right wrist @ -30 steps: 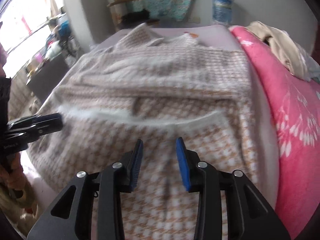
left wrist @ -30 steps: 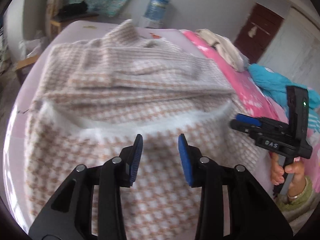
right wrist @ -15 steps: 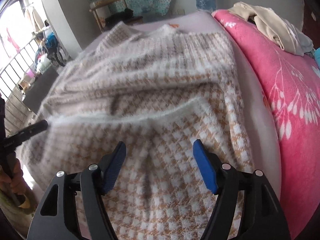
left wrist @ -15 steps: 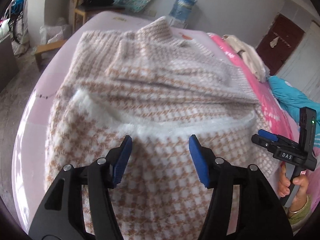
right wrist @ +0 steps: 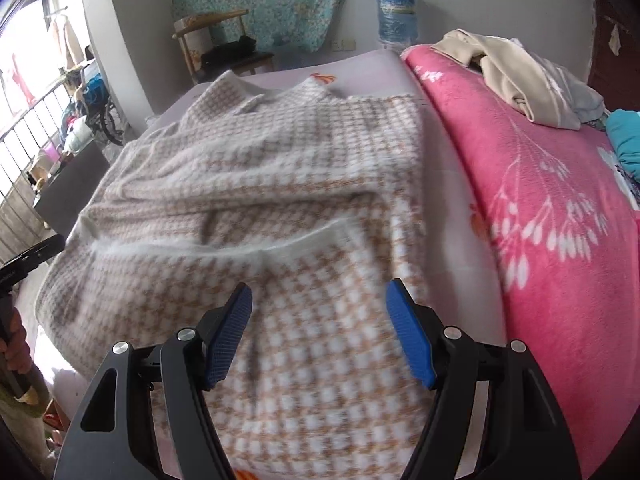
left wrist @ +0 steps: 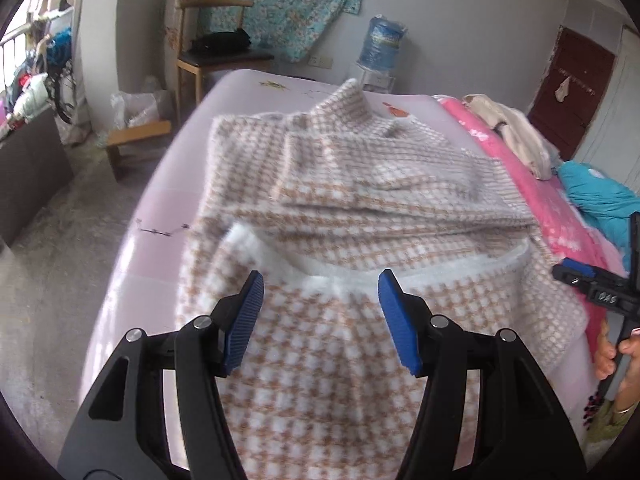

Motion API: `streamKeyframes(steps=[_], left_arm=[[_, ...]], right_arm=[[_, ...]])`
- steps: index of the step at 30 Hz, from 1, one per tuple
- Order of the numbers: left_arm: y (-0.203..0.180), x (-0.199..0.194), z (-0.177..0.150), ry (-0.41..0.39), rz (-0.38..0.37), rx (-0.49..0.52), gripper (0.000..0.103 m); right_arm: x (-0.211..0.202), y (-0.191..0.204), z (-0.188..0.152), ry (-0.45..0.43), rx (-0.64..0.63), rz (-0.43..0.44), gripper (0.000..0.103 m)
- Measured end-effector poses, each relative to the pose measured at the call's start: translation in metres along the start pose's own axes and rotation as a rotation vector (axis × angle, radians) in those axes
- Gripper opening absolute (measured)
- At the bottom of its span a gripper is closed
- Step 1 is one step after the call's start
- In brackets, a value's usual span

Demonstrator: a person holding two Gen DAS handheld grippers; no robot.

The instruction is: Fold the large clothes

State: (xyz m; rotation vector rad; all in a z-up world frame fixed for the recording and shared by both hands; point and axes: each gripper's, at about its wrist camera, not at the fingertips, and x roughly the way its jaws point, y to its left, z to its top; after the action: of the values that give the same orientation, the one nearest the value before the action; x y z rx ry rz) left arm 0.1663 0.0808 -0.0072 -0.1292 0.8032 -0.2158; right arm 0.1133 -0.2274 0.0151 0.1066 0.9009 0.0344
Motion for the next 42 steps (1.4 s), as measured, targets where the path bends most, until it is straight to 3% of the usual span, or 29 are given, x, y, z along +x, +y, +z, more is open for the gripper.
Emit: streamKeyframes(steps=[6,10,16,21,25,27,29,30,31,37,42], left_arm=[[0.01,0.023,0.008,0.019,0.085,0.023,0.056],[0.019,0.04,0.011,0.058,0.129,0.01,0.044],[0.03,0.047,0.008,0.078,0.125,-0.017,0.04],[0.032,0.051,0.007,0.081,0.123,-0.007,0.04],[0.03,0.051,0.006,0.076,0.13,-0.007,0.039],[0.029,0.05,0.006,0.071,0.154,0.001,0.029],[0.028,0.049,0.004,0.066,0.18,0.022,0.013],[0.028,0.047,0.003,0.065,0.183,0.031,0.01],[0.027,0.045,0.002,0.062,0.177,0.043,0.008],[0.023,0.013,0.021,-0.059,0.162,0.045,0.005],[0.029,0.021,0.045,-0.097,0.155,0.012,0.005]], right_arm=[[0.011,-0.017,0.008,0.015,0.014,-0.007,0.065],[0.018,-0.017,0.011,0.03,0.004,-0.004,0.056],[0.021,-0.014,0.018,0.028,-0.015,-0.012,0.047],[0.01,-0.002,0.024,-0.017,-0.062,0.043,0.047],[0.041,-0.001,0.02,0.089,-0.072,-0.017,0.046],[0.055,-0.008,0.016,0.144,-0.045,-0.004,0.04],[0.052,-0.004,0.013,0.138,-0.067,0.004,0.028],[0.05,0.001,0.011,0.133,-0.084,0.001,0.015],[0.047,0.005,0.01,0.123,-0.099,-0.012,0.009],[0.012,0.01,0.031,-0.02,-0.114,-0.077,0.007],[0.025,0.006,0.058,-0.059,-0.101,-0.088,0.007]])
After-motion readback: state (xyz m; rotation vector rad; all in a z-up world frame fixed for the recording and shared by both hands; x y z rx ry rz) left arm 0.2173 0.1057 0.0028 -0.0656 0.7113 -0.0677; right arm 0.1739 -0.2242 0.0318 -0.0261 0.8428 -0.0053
